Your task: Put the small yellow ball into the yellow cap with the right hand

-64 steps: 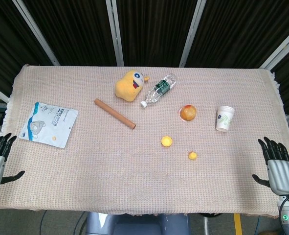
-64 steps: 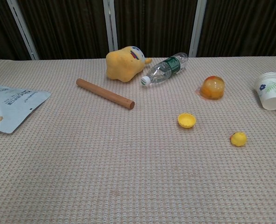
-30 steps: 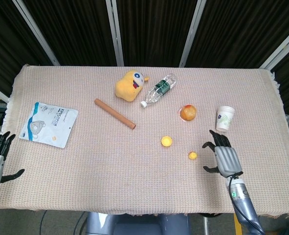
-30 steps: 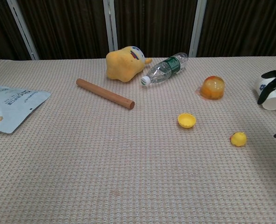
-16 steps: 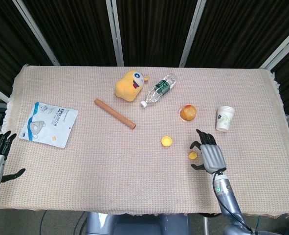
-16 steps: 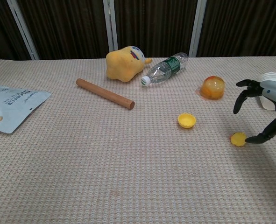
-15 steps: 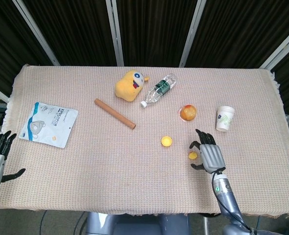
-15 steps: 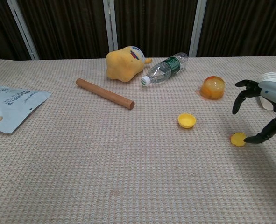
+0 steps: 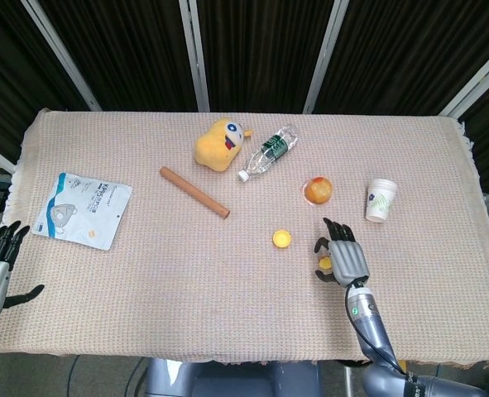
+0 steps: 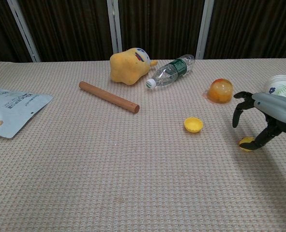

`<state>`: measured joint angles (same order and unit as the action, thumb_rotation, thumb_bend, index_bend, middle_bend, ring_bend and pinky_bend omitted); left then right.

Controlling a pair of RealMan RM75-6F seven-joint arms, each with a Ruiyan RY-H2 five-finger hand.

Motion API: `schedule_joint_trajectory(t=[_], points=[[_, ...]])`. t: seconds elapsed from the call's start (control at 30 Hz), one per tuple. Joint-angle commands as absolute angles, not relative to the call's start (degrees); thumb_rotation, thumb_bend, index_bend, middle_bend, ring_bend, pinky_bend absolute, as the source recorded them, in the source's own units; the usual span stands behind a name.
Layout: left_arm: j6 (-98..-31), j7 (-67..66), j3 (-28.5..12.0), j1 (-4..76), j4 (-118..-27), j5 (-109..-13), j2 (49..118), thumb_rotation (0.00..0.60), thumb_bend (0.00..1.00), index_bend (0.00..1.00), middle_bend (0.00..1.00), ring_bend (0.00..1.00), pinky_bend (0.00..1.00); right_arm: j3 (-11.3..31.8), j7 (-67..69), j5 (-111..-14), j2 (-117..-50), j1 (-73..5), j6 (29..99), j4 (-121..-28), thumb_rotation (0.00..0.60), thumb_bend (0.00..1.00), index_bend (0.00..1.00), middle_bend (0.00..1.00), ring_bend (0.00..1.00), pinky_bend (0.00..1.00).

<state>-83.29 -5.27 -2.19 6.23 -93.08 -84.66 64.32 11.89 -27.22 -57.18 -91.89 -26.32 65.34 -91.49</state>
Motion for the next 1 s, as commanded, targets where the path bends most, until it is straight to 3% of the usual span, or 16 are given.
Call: schedule_joint_trajectory(t=[0.03,1.0], points=[[-83.4,-5.4,-2.1,6.2,-93.1,-84.8,64.3,0.6,0.0,0.0,0.0,0.0,0.09,12.1,-27.3,-56.7,-92.3,-26.8,65.1,-90.9,0.6,0.17,0.46,0.0,0.0,0.0],[-83.9,-4.8,-1.8,6.0,-93.3,-85.8,64.0,0.6,0.0,0.0,0.0,0.0,0.09,11.2,-26.7,-52.7,-93.0,-28.8,62.0,-86.6,0.6,0.2,0.44,0.0,0.0,0.0]])
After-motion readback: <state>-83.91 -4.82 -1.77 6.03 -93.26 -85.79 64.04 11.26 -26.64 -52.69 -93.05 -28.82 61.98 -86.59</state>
